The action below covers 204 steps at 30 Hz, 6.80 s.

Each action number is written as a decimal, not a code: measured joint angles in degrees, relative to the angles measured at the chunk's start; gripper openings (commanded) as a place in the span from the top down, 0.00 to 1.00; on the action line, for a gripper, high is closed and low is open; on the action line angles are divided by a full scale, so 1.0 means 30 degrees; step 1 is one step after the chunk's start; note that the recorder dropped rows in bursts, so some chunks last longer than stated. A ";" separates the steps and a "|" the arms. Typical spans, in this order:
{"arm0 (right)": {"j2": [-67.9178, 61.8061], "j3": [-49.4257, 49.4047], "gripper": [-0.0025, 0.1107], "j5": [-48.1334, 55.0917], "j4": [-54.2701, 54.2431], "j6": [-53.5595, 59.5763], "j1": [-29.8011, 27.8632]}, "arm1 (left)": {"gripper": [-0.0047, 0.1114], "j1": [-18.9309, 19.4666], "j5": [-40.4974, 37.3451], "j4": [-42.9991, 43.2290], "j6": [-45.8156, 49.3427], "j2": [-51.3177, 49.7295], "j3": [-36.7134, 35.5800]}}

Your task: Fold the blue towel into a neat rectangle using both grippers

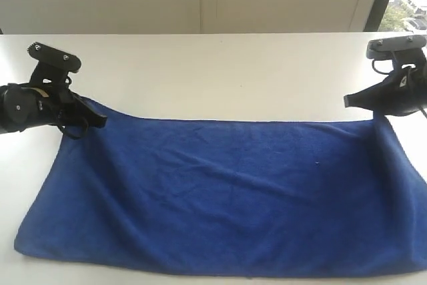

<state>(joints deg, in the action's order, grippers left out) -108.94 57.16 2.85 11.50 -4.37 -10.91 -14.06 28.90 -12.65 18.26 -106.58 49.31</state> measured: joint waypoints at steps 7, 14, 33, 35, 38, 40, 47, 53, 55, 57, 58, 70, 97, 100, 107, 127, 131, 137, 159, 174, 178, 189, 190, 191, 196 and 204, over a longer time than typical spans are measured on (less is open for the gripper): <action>-0.0165 0.0469 0.98 -0.0073 0.0000 -0.0635 -0.1189 | 0.96 0.0523 -0.0073 -0.0959 0.1044 -0.1037 0.0853; -0.0254 0.0500 0.98 -0.0584 0.0000 -0.0672 -0.1805 | 0.96 0.1514 -0.0166 -0.1075 0.1044 -0.1111 0.0853; -0.2206 0.2030 0.98 -0.1282 0.0000 -0.0709 -0.1805 | 0.96 0.1580 -0.1451 -0.1144 0.0494 -0.2235 0.2970; -0.2238 0.2474 0.98 -0.1282 0.0000 -0.0709 -0.1805 | 0.96 0.1776 -0.1574 -0.1192 0.0494 -0.2235 0.3244; -0.2238 0.2848 0.98 -0.1244 0.0000 -0.0709 -0.1805 | 0.96 0.2103 -0.1730 -0.1267 0.0494 -0.2265 0.3545; -0.2238 0.2895 0.98 -0.1244 0.0000 -0.0709 -0.1805 | 0.96 0.2254 -0.1929 -0.1290 0.0494 -0.2356 0.3723; -0.2875 0.2947 0.98 -0.1461 0.0000 -0.0709 -0.1805 | 0.96 0.2424 -0.2009 -0.1290 0.0494 -0.2943 0.3774; -0.3254 0.2947 0.94 -0.2091 0.0000 -0.0709 -0.1805 | 0.96 0.2424 -0.1323 -0.1290 0.0494 -0.2943 0.3774; -0.3254 0.2947 0.88 -0.2163 0.0000 -0.0709 -0.1805 | 0.94 0.2424 -0.1198 -0.1290 0.0494 -0.2943 0.3774; -0.3254 0.2947 0.79 -0.2163 0.0000 -0.0709 -0.1805 | 0.87 0.2424 -0.1150 -0.1290 0.0591 -0.2943 0.3774; -0.3254 0.2947 0.74 -0.2163 0.0000 -0.0709 -0.1805 | 0.81 0.2436 -0.1099 -0.1290 0.0641 -0.2943 0.3774; -0.3254 0.2947 0.48 -0.2432 0.0000 -0.0709 -0.1805 | 0.29 0.2469 -0.0999 -0.1290 0.1079 -0.2943 0.3774; 0.2185 0.2598 0.98 0.8396 -0.2362 -0.0709 -0.1805 | 0.96 0.2469 -1.3254 -0.1337 0.0786 0.1787 0.3774; 0.2185 0.2087 0.97 0.8728 -0.3254 -0.0709 -0.1805 | 0.96 0.2469 -1.4496 -0.1337 0.0360 0.1787 0.3774; 0.2185 0.1672 0.61 0.8900 -0.5818 0.0828 -0.1805 | 0.96 0.2516 -1.5408 -0.1337 -0.1193 0.1787 0.3774; -0.0419 0.2642 0.44 0.9840 -0.7781 0.3792 -0.1805 | 0.96 0.6026 -2.1369 -0.1062 -0.2500 0.5942 0.3774; -0.0496 0.2642 0.44 0.9840 -0.7168 0.3792 -0.1805 | 0.96 0.6026 -2.1400 -0.1050 -0.2500 0.8006 0.3163; -0.0496 0.2642 0.44 0.9466 -0.6839 0.3792 -0.1805 | 0.96 0.6026 -2.1446 -0.1018 -0.2500 1.1873 0.0617; -0.1512 0.2989 0.39 0.9818 -0.6336 0.4258 -0.1588 | 0.96 0.6026 -2.2696 -0.0978 -0.2932 2.3456 -0.5353; -0.1563 0.2989 0.98 1.0393 -0.6263 0.4761 -0.1231 | 0.96 0.6026 -2.2771 -0.0978 -0.2932 2.3456 -0.5353; -0.1563 0.3097 0.98 1.0444 -0.4965 0.3278 -0.1142 | 0.96 0.6026 -2.2771 -0.0978 -0.2932 2.3456 -0.5353; -0.1555 0.3221 0.98 1.0709 -0.1883 0.1304 -0.2592 | 0.96 0.6026 -2.2800 -0.0978 -0.2932 2.3456 -0.5353; -0.1520 0.3261 0.98 1.0878 -0.1664 0.1225 -0.2882 | 0.96 0.6026 -2.2811 -0.0978 -0.2932 2.3456 -0.5353; -0.1520 0.3261 0.98 1.0922 -0.1601 0.1166 -0.3165 | 0.96 0.6026 -2.2811 -0.0978 -0.2932 2.3456 -0.5353; -0.1479 0.3382 0.98 1.1339 -0.1186 0.1088 -0.3926 | 0.96 0.6026 -2.2843 -0.0978 -0.2932 2.3456 -0.5353; -0.1313 0.3716 0.98 1.1124 -0.1192 0.1052 -0.3951 | 0.96 0.6026 -2.2843 -0.0978 -0.2932 2.3456 -0.5353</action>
<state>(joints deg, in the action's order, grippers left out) -112.88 68.31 36.22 7.92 -1.21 -22.76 4.02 -39.63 -15.59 9.46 -36.21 33.25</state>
